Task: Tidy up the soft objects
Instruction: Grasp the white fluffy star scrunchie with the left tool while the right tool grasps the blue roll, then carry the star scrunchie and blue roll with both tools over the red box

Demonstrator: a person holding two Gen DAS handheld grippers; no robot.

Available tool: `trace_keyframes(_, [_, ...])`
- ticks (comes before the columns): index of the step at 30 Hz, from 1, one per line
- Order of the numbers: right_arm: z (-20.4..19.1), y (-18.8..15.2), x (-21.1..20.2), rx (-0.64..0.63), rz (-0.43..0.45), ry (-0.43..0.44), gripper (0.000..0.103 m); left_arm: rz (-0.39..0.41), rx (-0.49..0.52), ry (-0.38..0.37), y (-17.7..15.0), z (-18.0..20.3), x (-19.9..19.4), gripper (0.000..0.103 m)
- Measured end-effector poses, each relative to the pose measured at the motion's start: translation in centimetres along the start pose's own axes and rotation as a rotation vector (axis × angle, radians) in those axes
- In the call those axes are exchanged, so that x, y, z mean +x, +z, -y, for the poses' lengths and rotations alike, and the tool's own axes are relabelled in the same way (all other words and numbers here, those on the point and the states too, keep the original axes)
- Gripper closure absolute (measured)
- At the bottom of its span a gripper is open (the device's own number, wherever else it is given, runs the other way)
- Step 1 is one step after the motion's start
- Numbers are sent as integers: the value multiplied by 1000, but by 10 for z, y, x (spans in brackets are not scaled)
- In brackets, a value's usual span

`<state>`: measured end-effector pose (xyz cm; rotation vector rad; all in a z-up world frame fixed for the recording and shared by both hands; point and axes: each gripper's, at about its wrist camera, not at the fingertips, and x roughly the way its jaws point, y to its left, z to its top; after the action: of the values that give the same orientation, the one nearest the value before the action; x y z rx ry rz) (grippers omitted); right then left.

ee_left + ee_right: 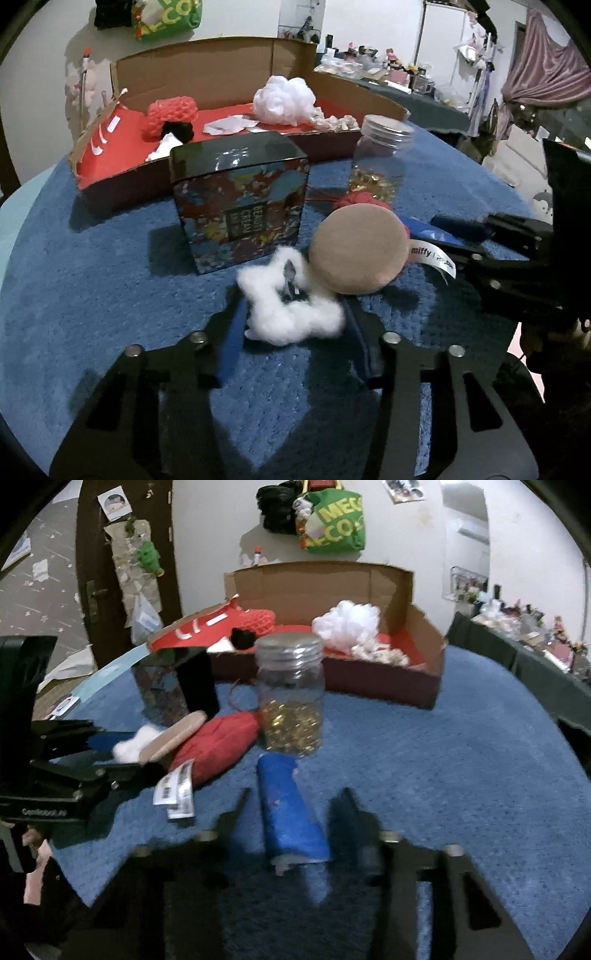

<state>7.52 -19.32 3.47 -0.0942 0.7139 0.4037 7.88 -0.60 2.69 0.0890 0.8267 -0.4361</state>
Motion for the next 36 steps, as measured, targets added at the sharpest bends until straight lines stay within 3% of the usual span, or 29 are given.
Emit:
trace_keyframes(3, [-3, -2, -3, -17, 11, 12, 75, 11, 4, -13, -1, 1, -2, 59])
trace_keyframes(10, [-12, 5, -21, -34, 71, 21, 76, 58, 7, -17, 1, 4, -22, 59])
trace_keyframes(24, [-20, 14, -29, -43, 102, 30, 76, 106, 16, 51, 6, -3, -43, 59])
trace_keyframes(36, [-26, 14, -27, -52, 92, 45, 76, 99, 17, -5, 7, 2, -44, 59])
